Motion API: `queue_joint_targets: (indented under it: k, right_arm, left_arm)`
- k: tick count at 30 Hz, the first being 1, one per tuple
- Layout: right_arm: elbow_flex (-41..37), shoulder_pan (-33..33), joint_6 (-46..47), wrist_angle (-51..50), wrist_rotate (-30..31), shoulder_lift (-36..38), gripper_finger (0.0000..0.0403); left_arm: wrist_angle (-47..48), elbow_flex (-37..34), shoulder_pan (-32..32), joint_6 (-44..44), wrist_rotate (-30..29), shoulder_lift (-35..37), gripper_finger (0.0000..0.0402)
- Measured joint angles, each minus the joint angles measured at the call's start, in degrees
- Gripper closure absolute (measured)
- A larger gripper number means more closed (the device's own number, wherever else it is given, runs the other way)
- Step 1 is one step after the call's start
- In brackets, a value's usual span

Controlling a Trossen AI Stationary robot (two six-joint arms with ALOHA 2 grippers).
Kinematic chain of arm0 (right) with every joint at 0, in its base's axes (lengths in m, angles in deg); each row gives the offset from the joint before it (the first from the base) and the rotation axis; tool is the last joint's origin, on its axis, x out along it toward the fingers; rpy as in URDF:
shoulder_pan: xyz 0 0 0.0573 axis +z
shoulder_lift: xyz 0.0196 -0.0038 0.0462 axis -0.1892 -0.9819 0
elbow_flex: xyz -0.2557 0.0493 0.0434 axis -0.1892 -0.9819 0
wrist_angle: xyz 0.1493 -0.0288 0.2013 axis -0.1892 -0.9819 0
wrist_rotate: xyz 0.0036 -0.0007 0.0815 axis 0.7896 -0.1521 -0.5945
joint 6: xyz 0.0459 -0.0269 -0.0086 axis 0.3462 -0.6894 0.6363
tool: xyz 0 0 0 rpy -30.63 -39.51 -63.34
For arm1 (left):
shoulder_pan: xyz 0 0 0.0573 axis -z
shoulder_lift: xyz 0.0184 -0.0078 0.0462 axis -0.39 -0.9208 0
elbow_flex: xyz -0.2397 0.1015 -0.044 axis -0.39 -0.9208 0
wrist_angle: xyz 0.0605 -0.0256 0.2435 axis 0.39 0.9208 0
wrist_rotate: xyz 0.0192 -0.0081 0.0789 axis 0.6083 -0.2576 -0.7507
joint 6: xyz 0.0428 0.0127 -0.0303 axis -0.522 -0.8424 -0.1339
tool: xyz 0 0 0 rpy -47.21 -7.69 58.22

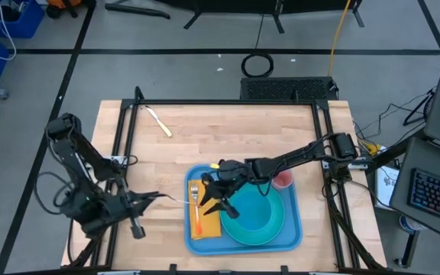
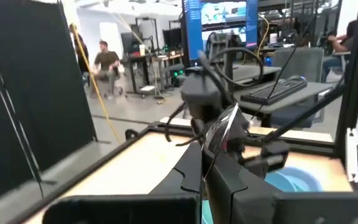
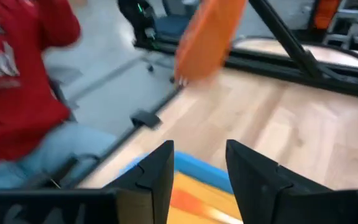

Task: Set up tray
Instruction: Put the orange spoon on the yellow napkin to the right of the orange fork

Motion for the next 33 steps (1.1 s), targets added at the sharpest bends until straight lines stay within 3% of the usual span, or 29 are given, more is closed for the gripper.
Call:
queue_joint_targets:
  k: [8, 12, 19, 27, 33]
  right_arm:
    - [0.00, 4.01, -14.91, -7.49, 5.04, 0.00, 0.0262]
    - [0.02, 7.62, -24.36, -9.62, 15.27, 0.00, 0.0262]
    - [0.07, 14.65, -39.97, -9.33, 40.28, 0.00, 0.0275]
    - [0.07, 19.20, -45.34, -7.65, 55.59, 0.00, 0.0294]
    - [0.07, 22.50, -57.99, -7.13, 58.25, 0.00, 0.0295]
  left_arm:
    - [0.13, 0.00, 3.43, 4.05, -2.63, 4.79, 0.0399]
    - [0.17, 0.00, 4.27, 6.20, -2.65, 6.14, 0.0399]
    - [2.60, 0.00, 5.59, 12.51, -2.61, 6.45, 0.0399]
    - [17.85, -0.02, 5.72, 31.48, -0.62, 6.41, 0.0399]
    - [27.83, -0.04, 5.68, 44.54, 0.64, 6.39, 0.0399]
